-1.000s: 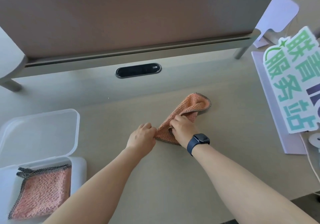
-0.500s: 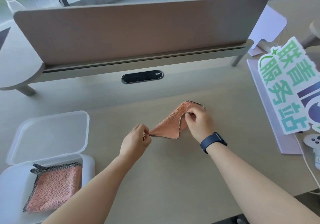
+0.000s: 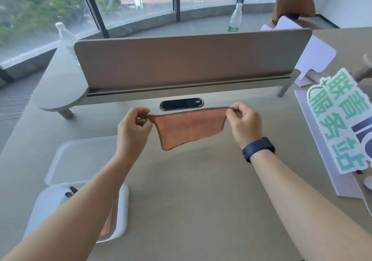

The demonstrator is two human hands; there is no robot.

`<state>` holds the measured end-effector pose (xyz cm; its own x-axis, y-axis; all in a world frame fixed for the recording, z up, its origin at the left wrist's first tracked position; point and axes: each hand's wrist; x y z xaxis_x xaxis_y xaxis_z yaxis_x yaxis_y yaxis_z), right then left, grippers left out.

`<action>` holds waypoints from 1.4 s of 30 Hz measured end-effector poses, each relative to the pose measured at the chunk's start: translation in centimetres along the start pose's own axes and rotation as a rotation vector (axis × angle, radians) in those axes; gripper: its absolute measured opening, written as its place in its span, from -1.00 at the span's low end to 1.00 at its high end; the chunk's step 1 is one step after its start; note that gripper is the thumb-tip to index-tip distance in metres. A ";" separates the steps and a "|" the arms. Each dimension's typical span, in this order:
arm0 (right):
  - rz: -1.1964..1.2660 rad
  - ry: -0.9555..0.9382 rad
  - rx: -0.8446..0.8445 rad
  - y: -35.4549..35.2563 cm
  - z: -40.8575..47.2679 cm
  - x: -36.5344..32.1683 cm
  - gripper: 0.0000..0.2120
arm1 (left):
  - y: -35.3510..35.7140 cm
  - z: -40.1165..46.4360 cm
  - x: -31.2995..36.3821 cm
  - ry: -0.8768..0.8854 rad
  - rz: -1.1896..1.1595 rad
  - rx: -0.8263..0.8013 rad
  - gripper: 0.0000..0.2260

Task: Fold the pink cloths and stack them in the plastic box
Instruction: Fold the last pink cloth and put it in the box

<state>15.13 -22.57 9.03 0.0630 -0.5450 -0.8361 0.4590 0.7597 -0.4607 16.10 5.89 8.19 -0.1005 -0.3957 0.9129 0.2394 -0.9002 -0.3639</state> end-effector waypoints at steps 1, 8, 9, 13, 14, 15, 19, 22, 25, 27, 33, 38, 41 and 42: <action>0.021 -0.003 -0.005 0.0 -0.1 -0.3 -0.91 | -0.6 0.3 0.1 0.041 0.044 0.008 -0.76; 0.092 0.026 -0.181 -0.6 -3.7 1.6 -0.87 | -2.8 -2.1 -1.7 0.033 0.115 -0.153 -0.80; 0.084 0.035 -0.206 -0.7 -4.6 2.3 -0.87 | -2.9 -3.0 -2.2 0.006 0.121 -0.203 -0.81; 0.005 0.080 -0.276 -1.3 -8.9 5.5 -0.86 | -2.9 -6.7 -4.4 -0.096 0.189 -0.425 -0.77; -0.016 0.099 -0.296 -1.4 -10.0 6.3 -0.86 | -2.7 -7.7 -4.9 -0.114 0.230 -0.484 -0.81; -0.038 0.124 -0.324 -1.4 -11.0 7.1 -0.86 | -2.5 -8.5 -5.3 -0.127 0.280 -0.538 -0.84; -0.139 0.214 -0.460 -1.4 -14.1 9.4 -0.87 | -1.4 -11.1 -7.5 -0.215 0.446 -0.686 -0.84; -0.203 0.244 -0.523 -1.2 -15.2 10.3 -0.87 | -1.0 -12.0 -8.5 -0.292 0.467 -0.751 -0.86; -0.250 0.277 -0.532 -0.9 -15.2 10.7 -0.86 | -0.7 -11.9 -9.1 -0.321 0.442 -0.737 -0.91; -0.273 0.287 -0.536 -0.7 -14.7 10.7 -0.85 | -0.4 -11.6 -9.5 -0.342 0.442 -0.709 -0.90; -0.384 0.315 -0.499 0.9 -11.2 10.4 -0.80 | 1.0 -9.1 -10.8 -0.554 0.209 -0.505 -0.84; -0.481 0.335 -0.572 3.0 -8.0 10.6 -0.83 | 2.6 -7.4 -11.8 -0.622 0.167 -0.394 -0.85; -0.495 0.351 -0.598 4.2 -6.9 10.9 -0.84 | 3.6 -6.8 -12.4 -0.636 0.204 -0.375 -0.85; -0.503 0.356 -0.604 4.5 -6.7 11.0 -0.84 | 3.9 -6.6 -12.6 -0.632 0.232 -0.373 -0.86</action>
<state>11.97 -22.80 -4.27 -0.3491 -0.8002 -0.4876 -0.1981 0.5716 -0.7963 11.89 6.14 -5.94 0.5101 -0.5038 0.6972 -0.1656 -0.8529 -0.4952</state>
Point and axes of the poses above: each hand's wrist, its own z-axis towards the middle knuckle, its own y-axis out of the palm, x = y × z
